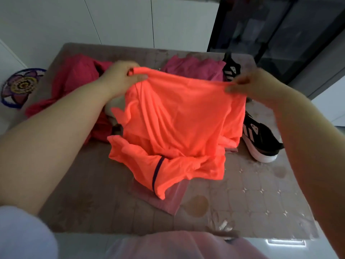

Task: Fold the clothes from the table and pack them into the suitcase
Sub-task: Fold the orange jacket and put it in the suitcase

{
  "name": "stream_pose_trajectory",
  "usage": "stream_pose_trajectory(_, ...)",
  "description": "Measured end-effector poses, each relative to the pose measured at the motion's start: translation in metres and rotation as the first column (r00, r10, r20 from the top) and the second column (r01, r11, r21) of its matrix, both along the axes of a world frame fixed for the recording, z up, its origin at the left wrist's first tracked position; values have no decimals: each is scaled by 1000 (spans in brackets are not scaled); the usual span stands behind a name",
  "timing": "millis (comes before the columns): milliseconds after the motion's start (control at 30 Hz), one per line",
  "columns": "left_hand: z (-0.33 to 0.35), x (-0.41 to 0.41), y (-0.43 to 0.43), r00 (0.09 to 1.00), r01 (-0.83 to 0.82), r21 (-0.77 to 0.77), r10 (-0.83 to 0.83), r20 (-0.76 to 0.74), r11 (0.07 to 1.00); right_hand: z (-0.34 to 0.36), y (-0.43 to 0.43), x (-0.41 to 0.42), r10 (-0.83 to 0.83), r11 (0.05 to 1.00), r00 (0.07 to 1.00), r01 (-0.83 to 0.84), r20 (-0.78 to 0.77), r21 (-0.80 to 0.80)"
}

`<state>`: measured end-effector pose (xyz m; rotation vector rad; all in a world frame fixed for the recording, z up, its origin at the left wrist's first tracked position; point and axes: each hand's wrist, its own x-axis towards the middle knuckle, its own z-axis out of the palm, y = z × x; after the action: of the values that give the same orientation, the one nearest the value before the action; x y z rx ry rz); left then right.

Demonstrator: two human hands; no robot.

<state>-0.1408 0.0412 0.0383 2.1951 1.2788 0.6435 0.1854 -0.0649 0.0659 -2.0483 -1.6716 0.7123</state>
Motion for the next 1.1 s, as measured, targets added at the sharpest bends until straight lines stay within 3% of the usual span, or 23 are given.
stream_pose_trajectory(100, 5, 14, 31, 962, -253, 96, 240, 131, 963, -12, 43, -15, -276, 922, 961, 262, 7, 285)
stream_pose_trajectory(167, -5, 20, 46, 930, -368, 117, 363, 62, 922, -25, 58, -30, -301, 908, 947, 248, 114, 337)
stream_pose_trajectory(233, -21, 19, 49, 911, -370, 178, 394, -121, 912, -48, 51, -48, -137, 971, 961, 81, 242, 227)
stream_pose_trajectory(300, -44, 11, 38, 915, -249, 242, 310, -257, 938, -77, 27, -65, 108, 977, 958, -153, 267, 152)
stream_pose_trajectory(467, -115, -23, -23, 915, 192, 316, -52, -401, 929, -149, -64, -95, 563, 826, 817, -552, 124, -114)
stream_pose_trajectory(567, -140, -30, -43, 816, 337, 219, -168, -553, 916, -172, -91, -102, 712, 685, 647, -725, 272, -72)
stream_pose_trajectory(667, -137, -20, -41, 812, 322, 229, -143, -566, 919, -168, -91, -92, 724, 669, 621, -738, 299, -87)
stream_pose_trajectory(733, -129, -9, -37, 813, 285, 188, -133, -567, 940, -151, -87, -86, 773, 632, 580, -742, 258, -225)
stream_pose_trajectory(800, -121, 1, -30, 842, 230, 181, -102, -530, 956, -130, -79, -83, 746, 655, 651, -679, 142, -331)
stream_pose_trajectory(867, -114, 10, -20, 873, 165, 155, -71, -482, 974, -113, -69, -89, 615, 771, 785, -579, 74, -266)
stream_pose_trajectory(933, -104, 19, -9, 905, 139, 69, -98, -415, 988, -108, -55, -100, 468, 883, 869, -453, 163, -121)
stream_pose_trajectory(1033, -78, 28, 3, 972, 114, -106, -133, -193, 988, -115, -37, -116, 365, 927, 872, -310, 325, -211)
stream_pose_trajectory(1100, -60, 30, 8, 983, 134, -152, -151, -105, 979, -116, -26, -114, 314, 942, 897, -254, 312, -217)
